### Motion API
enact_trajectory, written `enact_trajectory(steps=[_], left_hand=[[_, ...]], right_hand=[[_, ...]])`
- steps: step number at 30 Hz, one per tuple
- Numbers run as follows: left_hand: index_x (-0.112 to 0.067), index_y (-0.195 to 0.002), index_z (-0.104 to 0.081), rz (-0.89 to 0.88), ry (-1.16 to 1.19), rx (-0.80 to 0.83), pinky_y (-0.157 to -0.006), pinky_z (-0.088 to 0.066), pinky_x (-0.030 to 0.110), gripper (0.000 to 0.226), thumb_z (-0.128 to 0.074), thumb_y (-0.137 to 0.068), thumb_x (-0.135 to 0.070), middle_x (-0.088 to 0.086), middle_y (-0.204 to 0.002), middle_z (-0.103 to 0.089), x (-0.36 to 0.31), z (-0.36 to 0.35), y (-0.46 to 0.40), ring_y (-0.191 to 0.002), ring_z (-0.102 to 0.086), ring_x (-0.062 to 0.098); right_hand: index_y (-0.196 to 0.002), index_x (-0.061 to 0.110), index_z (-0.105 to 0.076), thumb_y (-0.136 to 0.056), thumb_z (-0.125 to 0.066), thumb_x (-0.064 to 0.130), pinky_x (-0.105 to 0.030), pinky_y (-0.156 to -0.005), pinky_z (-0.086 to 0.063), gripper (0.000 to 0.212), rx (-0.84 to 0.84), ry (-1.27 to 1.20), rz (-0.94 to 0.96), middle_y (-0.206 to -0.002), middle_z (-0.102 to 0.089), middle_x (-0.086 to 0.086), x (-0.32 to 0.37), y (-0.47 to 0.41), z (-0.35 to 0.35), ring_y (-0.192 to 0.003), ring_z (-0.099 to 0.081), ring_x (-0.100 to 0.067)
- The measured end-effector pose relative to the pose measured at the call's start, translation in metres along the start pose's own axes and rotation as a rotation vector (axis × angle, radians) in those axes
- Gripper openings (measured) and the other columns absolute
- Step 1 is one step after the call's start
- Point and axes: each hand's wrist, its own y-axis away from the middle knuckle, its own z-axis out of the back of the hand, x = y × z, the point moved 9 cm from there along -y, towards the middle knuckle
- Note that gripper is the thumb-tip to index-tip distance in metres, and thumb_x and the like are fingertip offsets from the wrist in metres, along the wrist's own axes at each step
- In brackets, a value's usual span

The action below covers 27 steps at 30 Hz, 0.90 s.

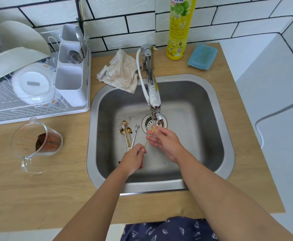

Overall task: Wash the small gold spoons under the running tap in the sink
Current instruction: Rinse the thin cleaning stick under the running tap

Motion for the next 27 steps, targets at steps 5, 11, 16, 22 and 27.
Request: enact_trajectory(steps=[5, 11, 16, 22, 27], left_hand=[[-0.027, -0.089, -0.053, -0.007, 0.0, 0.056, -0.057, -0.045, 0.03, 0.025, -0.034, -0.106, -0.03, -0.007, -0.061, -0.056, -0.002, -0.007, 0.0, -0.058, -0.057, 0.014], [-0.026, -0.087, -0.054, 0.022, 0.022, 0.029, -0.057, -0.043, 0.028, 0.027, -0.035, -0.106, -0.028, -0.001, -0.075, -0.066, 0.002, -0.003, 0.0, -0.054, -0.06, 0.012], [-0.025, -0.089, -0.057, -0.004, -0.025, -0.007, -0.057, -0.048, 0.027, 0.025, -0.04, -0.105, -0.031, 0.0, -0.08, -0.062, 0.001, 0.001, 0.001, -0.057, -0.059, 0.013], [-0.011, -0.111, -0.065, -0.006, 0.428, -0.133, -0.057, -0.053, 0.02, 0.016, -0.051, -0.103, -0.015, 0.008, -0.087, -0.066, -0.008, 0.01, -0.003, -0.057, -0.064, 0.008], [-0.007, -0.115, -0.058, -0.011, 0.716, -0.057, -0.075, -0.06, 0.027, 0.018, -0.044, -0.106, -0.012, 0.009, -0.096, -0.068, -0.061, -0.01, -0.028, -0.076, -0.074, 0.016]], right_hand=[[-0.105, 0.017, -0.07, -0.099, -0.069, 0.025, -0.024, -0.076, -0.06, 0.01, 0.0, 0.011, -0.01, -0.092, -0.079, 0.001, 0.002, 0.002, 0.003, -0.094, -0.077, -0.018], [-0.108, 0.012, -0.069, -0.107, -0.055, 0.026, -0.026, -0.078, -0.061, 0.02, -0.001, 0.02, -0.03, -0.105, -0.081, -0.007, 0.0, 0.0, 0.004, -0.099, -0.078, -0.022], [-0.095, 0.016, -0.075, -0.097, -0.072, 0.029, -0.025, -0.076, -0.06, 0.014, -0.037, 0.054, 0.007, -0.098, -0.081, -0.005, 0.004, 0.003, 0.008, -0.093, -0.078, -0.018], [-0.1, 0.013, -0.066, -0.106, -0.058, 0.025, -0.025, -0.07, -0.062, 0.016, -0.205, -0.191, 0.088, -0.091, -0.081, -0.003, 0.019, 0.004, 0.028, -0.087, -0.079, -0.017], [-0.097, 0.019, -0.065, -0.104, -0.06, 0.024, -0.023, -0.075, -0.058, 0.01, -0.343, -0.412, 0.173, -0.091, -0.079, 0.003, 0.03, 0.011, 0.06, -0.086, -0.075, -0.01]])
